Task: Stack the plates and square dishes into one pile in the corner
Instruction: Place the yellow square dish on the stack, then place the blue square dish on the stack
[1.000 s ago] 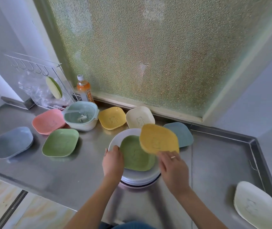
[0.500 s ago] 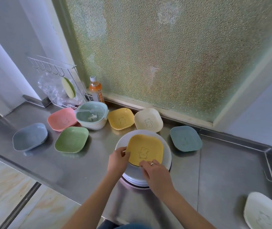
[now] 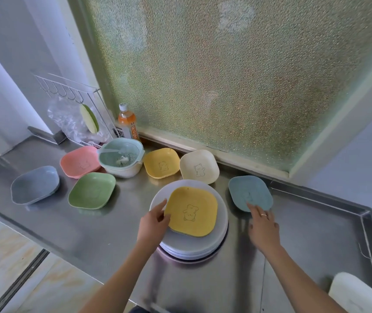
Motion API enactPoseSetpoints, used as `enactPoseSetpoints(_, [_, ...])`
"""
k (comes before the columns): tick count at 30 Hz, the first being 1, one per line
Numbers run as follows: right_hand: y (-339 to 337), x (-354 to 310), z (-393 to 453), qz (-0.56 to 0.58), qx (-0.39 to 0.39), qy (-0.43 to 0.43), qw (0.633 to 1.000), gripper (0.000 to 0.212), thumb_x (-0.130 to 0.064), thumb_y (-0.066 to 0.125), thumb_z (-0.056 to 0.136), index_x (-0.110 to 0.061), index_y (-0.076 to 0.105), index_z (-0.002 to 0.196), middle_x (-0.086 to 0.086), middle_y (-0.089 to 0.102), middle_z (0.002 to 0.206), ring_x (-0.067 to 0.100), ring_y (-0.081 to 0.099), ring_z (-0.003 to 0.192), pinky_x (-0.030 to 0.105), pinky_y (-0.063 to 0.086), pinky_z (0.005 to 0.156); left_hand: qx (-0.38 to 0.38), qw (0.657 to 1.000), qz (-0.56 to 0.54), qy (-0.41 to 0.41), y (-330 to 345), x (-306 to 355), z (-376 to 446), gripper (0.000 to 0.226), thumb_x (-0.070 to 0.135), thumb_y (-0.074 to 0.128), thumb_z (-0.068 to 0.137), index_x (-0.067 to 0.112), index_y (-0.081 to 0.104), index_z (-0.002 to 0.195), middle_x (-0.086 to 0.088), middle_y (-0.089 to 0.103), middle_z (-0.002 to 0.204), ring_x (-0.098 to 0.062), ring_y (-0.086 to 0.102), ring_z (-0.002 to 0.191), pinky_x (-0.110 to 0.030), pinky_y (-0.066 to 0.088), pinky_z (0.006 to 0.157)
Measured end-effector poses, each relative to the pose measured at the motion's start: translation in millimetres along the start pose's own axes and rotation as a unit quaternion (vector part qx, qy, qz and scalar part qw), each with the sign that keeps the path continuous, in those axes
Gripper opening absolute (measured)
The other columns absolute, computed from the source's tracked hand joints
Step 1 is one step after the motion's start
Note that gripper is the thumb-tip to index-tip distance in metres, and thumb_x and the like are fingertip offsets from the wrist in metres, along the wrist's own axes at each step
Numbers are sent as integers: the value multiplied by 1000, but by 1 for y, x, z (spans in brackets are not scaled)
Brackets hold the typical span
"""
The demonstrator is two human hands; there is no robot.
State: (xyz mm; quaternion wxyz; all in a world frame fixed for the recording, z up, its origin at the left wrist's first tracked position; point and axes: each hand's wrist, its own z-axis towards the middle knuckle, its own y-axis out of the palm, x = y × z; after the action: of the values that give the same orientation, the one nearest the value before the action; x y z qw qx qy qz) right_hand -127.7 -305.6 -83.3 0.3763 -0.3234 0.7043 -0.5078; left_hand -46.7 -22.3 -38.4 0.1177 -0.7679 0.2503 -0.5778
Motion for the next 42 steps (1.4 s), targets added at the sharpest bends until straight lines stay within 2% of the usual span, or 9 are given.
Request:
enactPoseSetpoints(7, [11, 10, 5, -57, 3, 11, 998, 52, -14, 45, 89, -23, 37, 139, 5, 43, 137, 28, 35, 125, 38, 36, 95, 10, 1000, 0, -6, 0, 0, -1, 42, 18, 56, 90, 32, 54, 129, 20, 59, 76, -11, 59, 82, -19, 43, 69])
enactPoseSetpoints(10, [12, 11, 0, -65, 52, -7, 996, 30, -9, 51, 85, -22, 65, 107, 4, 59, 111, 26, 48, 107, 33, 34, 78, 13, 1000, -13, -12, 1, -1, -1, 40, 20, 57, 90, 31, 55, 128, 21, 60, 79, -6, 58, 82, -19, 41, 76])
enactPoseSetpoints(13, [11, 10, -6, -26, 130, -50, 990, 18, -1, 67, 75, -18, 71, 81, 5, 62, 83, 30, 56, 82, 32, 32, 65, 12, 999, -35, -21, 1, -2, -2, 36, 25, 57, 91, 30, 58, 126, 14, 65, 83, -7, 58, 79, -20, 43, 68])
enactPoseSetpoints(17, [-10, -18, -12, 84, 265, -122, 953, 25, 6, 69, 74, -10, 69, 92, 9, 60, 85, 32, 56, 81, 40, 43, 72, 17, 998, -57, -31, 3, -3, -3, 32, 25, 55, 92, 32, 61, 122, 12, 65, 79, -15, 54, 76, -18, 42, 64])
enactPoseSetpoints(21, [-31, -62, -36, 170, 338, -252, 891, 30, 6, 59, 75, -13, 67, 98, 8, 57, 85, 24, 46, 80, 30, 41, 76, 13, 997, -62, -39, 2, -4, -3, 30, 25, 54, 91, 32, 63, 119, 3, 66, 81, -16, 56, 77, -24, 46, 69])
enactPoseSetpoints(25, [-26, -105, -55, 154, 312, -323, 880, 43, 7, 53, 69, -19, 66, 101, 5, 57, 84, 21, 45, 78, 30, 44, 71, 14, 994, -95, -46, 0, -2, -3, 26, 23, 56, 91, 30, 68, 112, 11, 71, 91, -8, 68, 89, -29, 52, 88])
enactPoseSetpoints(34, [8, -128, -66, 102, 106, -319, 936, 40, 1, 56, 70, -22, 70, 99, 2, 54, 82, 21, 50, 78, 30, 49, 68, 16, 988, -142, -53, 1, 1, -4, 21, 25, 60, 89, 38, 72, 78, 15, 75, 74, -8, 71, 85, -28, 51, 85])
enactPoseSetpoints(37, [2, -121, -61, 153, 24, -299, 942, 39, -7, 40, 88, -22, 65, 115, 4, 55, 99, 23, 47, 97, 31, 38, 87, 30, 992, -117, -42, 3, 3, -8, 13, 29, 63, 87, 32, 74, 91, 10, 76, 82, -9, 67, 91, -24, 46, 78])
enactPoseSetpoints(42, [1, -115, -57, 213, 3, -272, 938, 27, -29, 46, 91, -24, 69, 105, -1, 59, 98, 17, 48, 97, 27, 39, 88, 36, 997, -62, -15, 5, 5, -10, 25, 24, 63, 86, 25, 71, 110, 5, 73, 105, -4, 59, 85, -11, 41, 65])
